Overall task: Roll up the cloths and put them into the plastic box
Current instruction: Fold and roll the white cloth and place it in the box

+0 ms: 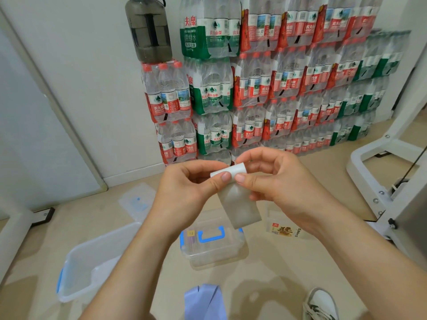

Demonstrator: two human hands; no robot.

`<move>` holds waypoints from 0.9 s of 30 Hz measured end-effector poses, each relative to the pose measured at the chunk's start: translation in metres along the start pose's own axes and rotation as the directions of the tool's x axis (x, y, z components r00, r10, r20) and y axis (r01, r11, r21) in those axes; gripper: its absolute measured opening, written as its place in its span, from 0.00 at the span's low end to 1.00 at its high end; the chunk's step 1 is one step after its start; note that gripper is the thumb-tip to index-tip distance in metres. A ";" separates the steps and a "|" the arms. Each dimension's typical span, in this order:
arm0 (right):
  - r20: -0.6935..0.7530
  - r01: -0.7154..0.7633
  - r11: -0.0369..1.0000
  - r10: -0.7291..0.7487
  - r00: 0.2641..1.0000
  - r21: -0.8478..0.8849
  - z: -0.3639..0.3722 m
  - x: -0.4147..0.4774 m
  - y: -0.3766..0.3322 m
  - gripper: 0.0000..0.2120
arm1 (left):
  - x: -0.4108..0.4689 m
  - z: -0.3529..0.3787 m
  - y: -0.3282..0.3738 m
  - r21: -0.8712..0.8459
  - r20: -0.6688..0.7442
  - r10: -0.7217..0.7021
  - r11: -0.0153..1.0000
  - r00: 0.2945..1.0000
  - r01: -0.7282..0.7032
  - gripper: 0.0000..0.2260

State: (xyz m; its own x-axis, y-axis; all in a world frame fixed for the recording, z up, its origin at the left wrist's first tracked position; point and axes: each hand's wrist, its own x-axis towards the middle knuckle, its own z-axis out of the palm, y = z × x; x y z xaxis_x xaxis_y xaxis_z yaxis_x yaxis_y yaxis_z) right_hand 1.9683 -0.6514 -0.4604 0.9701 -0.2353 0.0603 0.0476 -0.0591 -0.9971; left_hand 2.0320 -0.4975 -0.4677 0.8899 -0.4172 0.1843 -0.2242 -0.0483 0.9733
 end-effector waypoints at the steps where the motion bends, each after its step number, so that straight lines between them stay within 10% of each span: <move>1: 0.021 -0.021 1.000 0.021 1.000 0.009 0.000 0.000 0.000 0.12 | 0.000 0.000 0.001 -0.029 -0.022 0.003 1.000 1.000 -0.004 0.06; 27: 0.076 -0.035 0.988 0.024 0.997 0.147 -0.001 0.001 0.004 0.10 | -0.001 0.017 -0.004 -0.079 -0.148 0.147 0.984 0.978 -0.160 0.16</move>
State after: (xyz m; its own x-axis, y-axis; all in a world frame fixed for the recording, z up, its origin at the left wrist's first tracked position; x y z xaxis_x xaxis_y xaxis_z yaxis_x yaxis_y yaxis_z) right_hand 1.9696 -0.6532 -0.4641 0.9862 -0.1625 0.0323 0.0478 0.0926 -0.9946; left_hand 2.0255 -0.5127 -0.4742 0.8960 -0.2811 0.3438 -0.3319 0.0906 0.9390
